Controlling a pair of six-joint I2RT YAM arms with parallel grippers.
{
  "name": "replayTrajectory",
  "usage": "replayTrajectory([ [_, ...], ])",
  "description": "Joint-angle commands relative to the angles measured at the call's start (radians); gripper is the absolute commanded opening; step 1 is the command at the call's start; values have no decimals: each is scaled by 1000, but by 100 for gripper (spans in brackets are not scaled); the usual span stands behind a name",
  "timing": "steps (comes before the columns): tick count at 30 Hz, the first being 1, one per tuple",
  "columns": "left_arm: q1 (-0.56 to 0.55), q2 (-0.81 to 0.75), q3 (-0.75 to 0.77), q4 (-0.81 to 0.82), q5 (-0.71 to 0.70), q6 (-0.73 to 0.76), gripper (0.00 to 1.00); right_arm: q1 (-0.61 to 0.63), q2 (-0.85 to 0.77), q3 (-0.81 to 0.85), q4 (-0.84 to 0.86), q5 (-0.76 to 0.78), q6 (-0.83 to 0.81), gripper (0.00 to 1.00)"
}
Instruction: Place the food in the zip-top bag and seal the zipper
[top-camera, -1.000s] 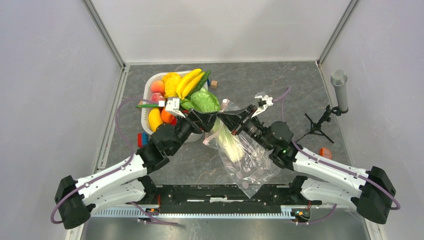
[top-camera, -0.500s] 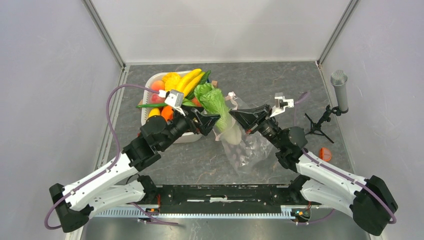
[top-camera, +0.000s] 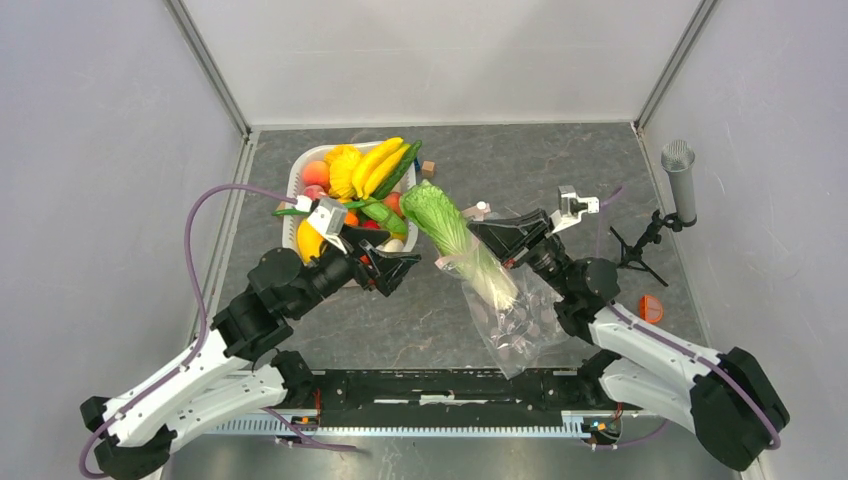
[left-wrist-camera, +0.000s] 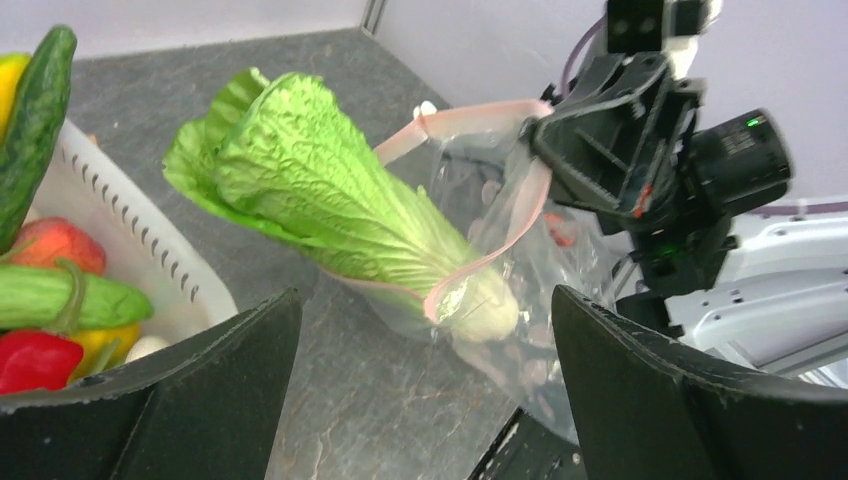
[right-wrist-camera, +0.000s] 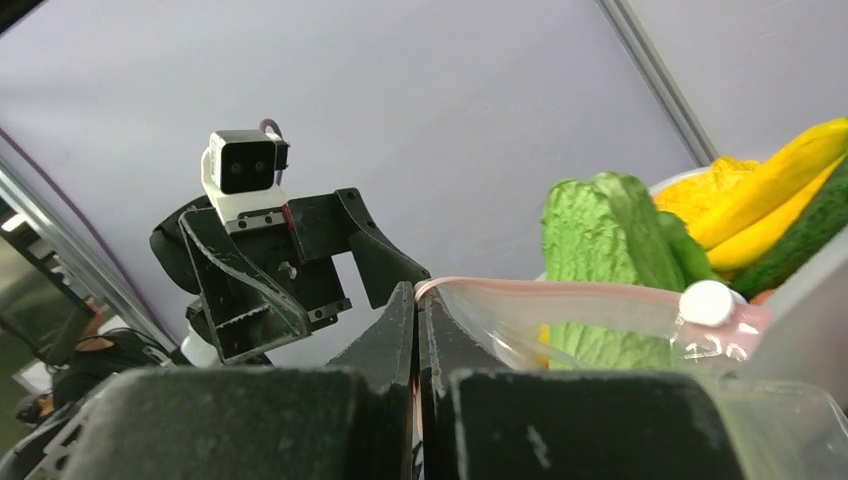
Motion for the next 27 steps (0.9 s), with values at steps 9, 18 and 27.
replayTrajectory([
  [9,7,97,-61,-47,14,-227,88,-3,-108,118,-294,-100,-208,0],
  [18,11,-56,22,-49,87,-160,92,-4,-153,120,-440,-115,-310,0],
  [27,13,2,243,-443,-348,47,100,-3,-166,165,-377,-301,-264,0],
])
